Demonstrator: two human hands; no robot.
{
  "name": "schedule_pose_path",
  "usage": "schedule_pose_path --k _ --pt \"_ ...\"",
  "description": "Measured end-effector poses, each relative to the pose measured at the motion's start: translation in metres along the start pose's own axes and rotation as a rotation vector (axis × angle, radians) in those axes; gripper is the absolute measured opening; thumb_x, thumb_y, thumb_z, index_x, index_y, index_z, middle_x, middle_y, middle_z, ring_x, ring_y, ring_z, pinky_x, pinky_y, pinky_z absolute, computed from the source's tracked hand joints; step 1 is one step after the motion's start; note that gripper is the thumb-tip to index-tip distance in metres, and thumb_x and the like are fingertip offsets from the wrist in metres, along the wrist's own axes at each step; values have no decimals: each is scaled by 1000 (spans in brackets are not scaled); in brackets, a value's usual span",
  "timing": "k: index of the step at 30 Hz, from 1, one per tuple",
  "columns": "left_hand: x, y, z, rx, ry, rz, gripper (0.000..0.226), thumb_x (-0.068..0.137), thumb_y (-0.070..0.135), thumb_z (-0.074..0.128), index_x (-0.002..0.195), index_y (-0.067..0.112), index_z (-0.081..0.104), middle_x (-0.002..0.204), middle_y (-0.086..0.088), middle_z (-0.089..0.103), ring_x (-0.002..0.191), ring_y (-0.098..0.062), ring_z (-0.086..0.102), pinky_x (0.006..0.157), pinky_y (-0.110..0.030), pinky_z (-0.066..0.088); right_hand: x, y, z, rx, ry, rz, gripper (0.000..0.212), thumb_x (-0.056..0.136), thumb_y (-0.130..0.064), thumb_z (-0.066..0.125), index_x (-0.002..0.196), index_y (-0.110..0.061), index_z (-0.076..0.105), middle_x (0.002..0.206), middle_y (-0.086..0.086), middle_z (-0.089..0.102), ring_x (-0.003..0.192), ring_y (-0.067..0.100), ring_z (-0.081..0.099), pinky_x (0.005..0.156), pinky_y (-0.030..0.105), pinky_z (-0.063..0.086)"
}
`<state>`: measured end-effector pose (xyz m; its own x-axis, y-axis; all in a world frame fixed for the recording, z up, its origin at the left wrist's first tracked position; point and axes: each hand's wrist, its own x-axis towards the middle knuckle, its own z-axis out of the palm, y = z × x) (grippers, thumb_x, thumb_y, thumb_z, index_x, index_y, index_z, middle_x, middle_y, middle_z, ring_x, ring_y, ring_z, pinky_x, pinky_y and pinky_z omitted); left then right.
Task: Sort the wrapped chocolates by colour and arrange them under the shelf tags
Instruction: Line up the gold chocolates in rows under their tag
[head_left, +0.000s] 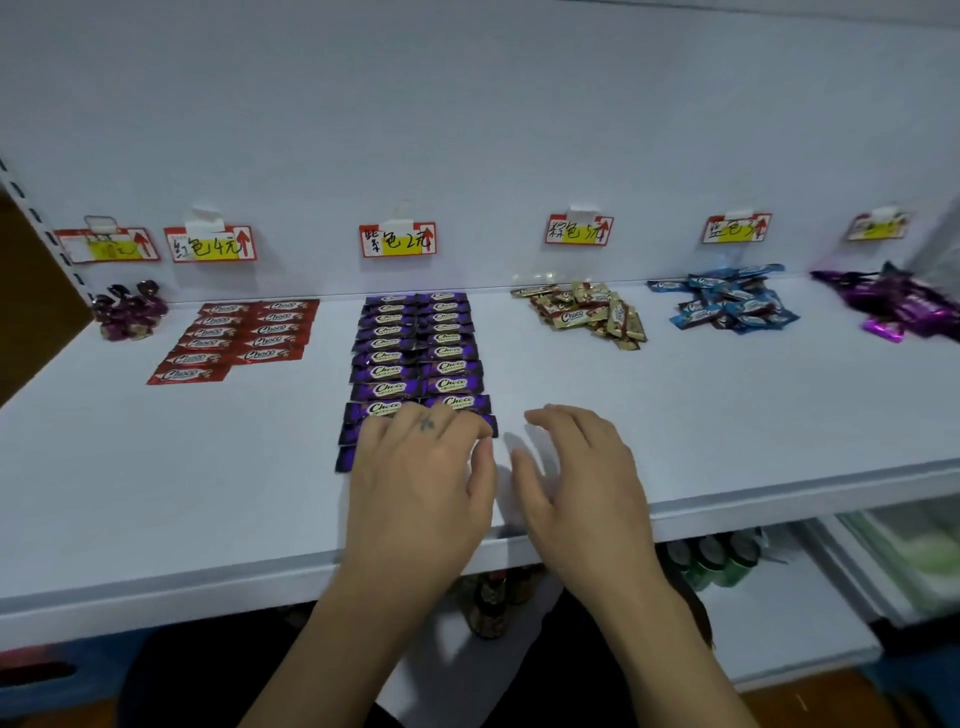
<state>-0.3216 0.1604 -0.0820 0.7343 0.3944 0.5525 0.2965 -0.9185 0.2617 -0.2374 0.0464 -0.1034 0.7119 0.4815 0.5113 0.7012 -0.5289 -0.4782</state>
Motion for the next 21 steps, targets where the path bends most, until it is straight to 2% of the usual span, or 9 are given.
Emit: schedule_pose_path --k 4,10,12,15,21 --pt "32 22 12 12 -60 46 24 89 34 44 90 26 67 86 9 66 84 -17 55 76 -34 31 22 20 -12 -45 70 -11 28 87 -29 61 114 -19 65 113 -1 65 104 16 57 88 29 43" --pt "78 58 44 49 -113 35 25 88 34 46 95 25 68 88 5 68 87 -22 59 76 -37 29 62 56 -26 -86 6 -16 29 86 -28 55 112 -19 67 110 0 66 101 21 60 83 36 46" --pt "99 68 53 76 -175 4 28 92 36 43 106 27 65 100 5 67 97 -22 57 81 -37 31 85 70 -32 -136 -64 -43 30 88 -28 53 113 -19 66 110 0 66 100 23 61 82 37 46" --pt "136 77 73 136 -293 -73 36 95 44 38 125 28 53 123 4 57 114 -20 49 92 -39 34 129 92 -42 -262 -276 -64 34 95 -35 46 127 -25 55 124 -4 57 113 19 51 91 34 39" --pt "203 84 122 185 -429 -266 42 95 38 44 134 21 43 136 -7 46 124 -29 41 96 -45 35 211 135 -37 -413 -455 -151 43 96 -39 43 136 -22 44 132 3 48 119 23 44 93 37 38"
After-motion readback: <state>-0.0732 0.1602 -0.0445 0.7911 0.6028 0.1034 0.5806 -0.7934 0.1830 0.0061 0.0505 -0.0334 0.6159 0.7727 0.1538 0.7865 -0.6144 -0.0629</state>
